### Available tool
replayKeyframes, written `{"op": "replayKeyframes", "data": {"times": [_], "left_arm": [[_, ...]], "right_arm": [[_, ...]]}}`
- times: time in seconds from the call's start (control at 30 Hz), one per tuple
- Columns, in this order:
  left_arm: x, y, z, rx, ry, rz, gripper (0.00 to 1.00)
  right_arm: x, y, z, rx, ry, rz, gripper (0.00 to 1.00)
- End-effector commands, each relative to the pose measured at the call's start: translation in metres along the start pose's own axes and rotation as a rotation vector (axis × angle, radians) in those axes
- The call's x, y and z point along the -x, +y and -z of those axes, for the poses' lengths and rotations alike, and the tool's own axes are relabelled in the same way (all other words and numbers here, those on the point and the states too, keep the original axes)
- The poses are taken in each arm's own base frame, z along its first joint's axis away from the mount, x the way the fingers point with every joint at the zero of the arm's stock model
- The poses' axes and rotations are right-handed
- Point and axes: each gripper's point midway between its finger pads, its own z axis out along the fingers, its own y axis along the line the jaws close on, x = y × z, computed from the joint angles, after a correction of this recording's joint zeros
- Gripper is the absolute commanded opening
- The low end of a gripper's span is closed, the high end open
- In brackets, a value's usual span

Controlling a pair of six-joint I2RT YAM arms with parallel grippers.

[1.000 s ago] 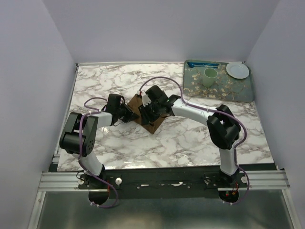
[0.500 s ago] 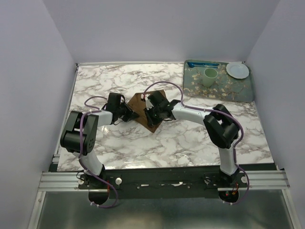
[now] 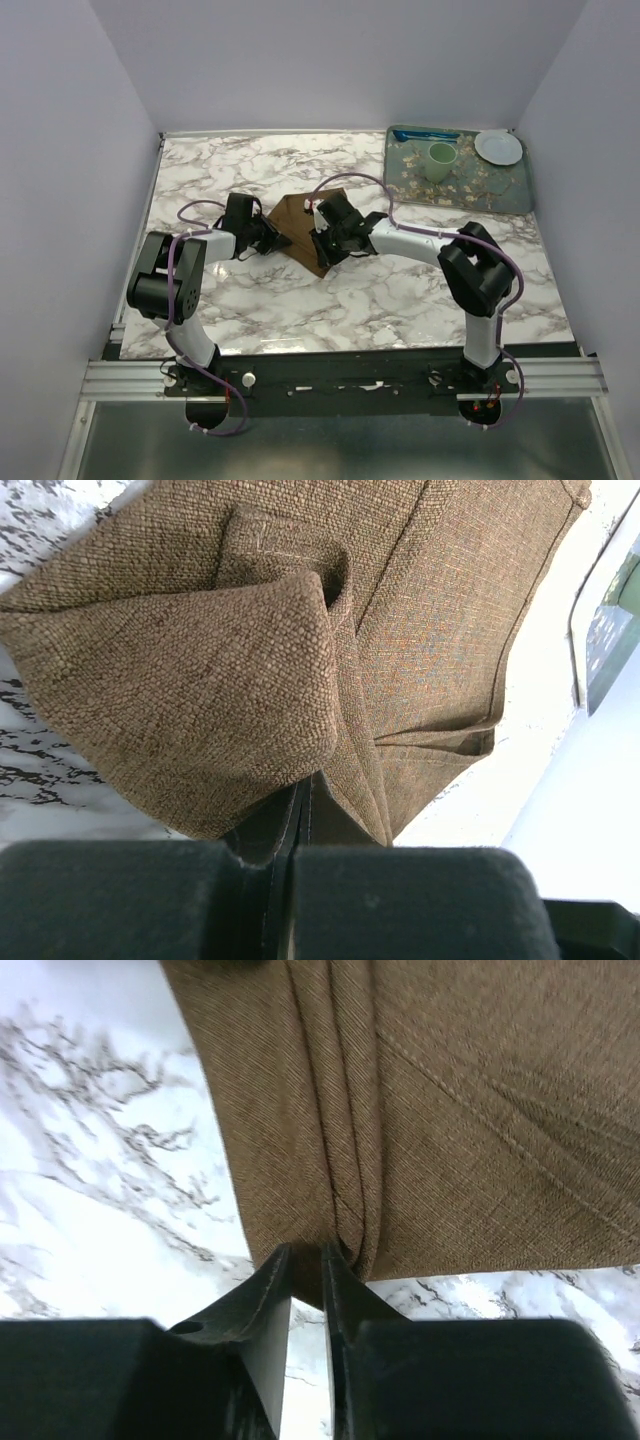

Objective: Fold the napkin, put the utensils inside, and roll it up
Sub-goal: Roll the napkin with the utensil

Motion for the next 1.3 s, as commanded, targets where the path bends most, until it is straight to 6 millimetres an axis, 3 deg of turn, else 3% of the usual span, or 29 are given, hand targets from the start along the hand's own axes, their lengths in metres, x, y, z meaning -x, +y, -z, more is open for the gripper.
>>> {"op": "replayKeyframes", "data": {"times": [0.0, 0.13, 0.2, 0.33, 0.53, 0.73, 0.97, 1.07, 1.17, 1.2, 1.27], "left_arm": [[-0.008, 0.056, -0.006, 0.185, 0.021, 0.018, 0.01], [-0.007, 0.053, -0.006, 0.176, 0.020, 0.013, 0.01], [-0.006, 0.050, -0.005, 0.168, 0.019, 0.006, 0.01], [-0.006, 0.050, -0.004, 0.167, 0.018, 0.006, 0.01], [-0.006, 0.048, -0.003, 0.162, 0.018, 0.008, 0.01], [-0.005, 0.046, -0.001, 0.166, 0.018, -0.001, 0.01], [-0.004, 0.038, 0.000, 0.138, 0.022, -0.006, 0.01], [0.004, 0.015, 0.009, 0.071, 0.007, -0.040, 0.04], [0.017, -0.011, 0.022, -0.005, -0.009, -0.078, 0.15], [0.024, -0.022, 0.030, -0.031, -0.030, -0.092, 0.23], [0.038, -0.031, 0.042, -0.053, -0.059, -0.096, 0.29]], "right_arm": [[-0.019, -0.020, -0.020, -0.084, 0.049, -0.001, 0.24], [-0.012, -0.014, -0.021, -0.060, 0.060, 0.021, 0.23], [0.012, -0.010, -0.003, -0.095, -0.004, 0.049, 0.23], [0.041, 0.008, 0.016, -0.036, -0.078, 0.047, 0.25], [0.067, 0.039, -0.004, 0.123, -0.101, 0.012, 0.25], [0.059, 0.029, -0.036, 0.092, -0.063, 0.007, 0.21], [0.029, 0.004, -0.065, -0.007, 0.006, 0.006, 0.19], [0.020, 0.001, -0.073, -0.011, 0.033, -0.003, 0.18], [0.016, 0.003, -0.072, -0.003, 0.043, -0.030, 0.17], [0.015, 0.004, -0.071, 0.004, 0.046, -0.038, 0.17], [0.017, 0.011, -0.069, 0.035, 0.045, -0.044, 0.17]]}}
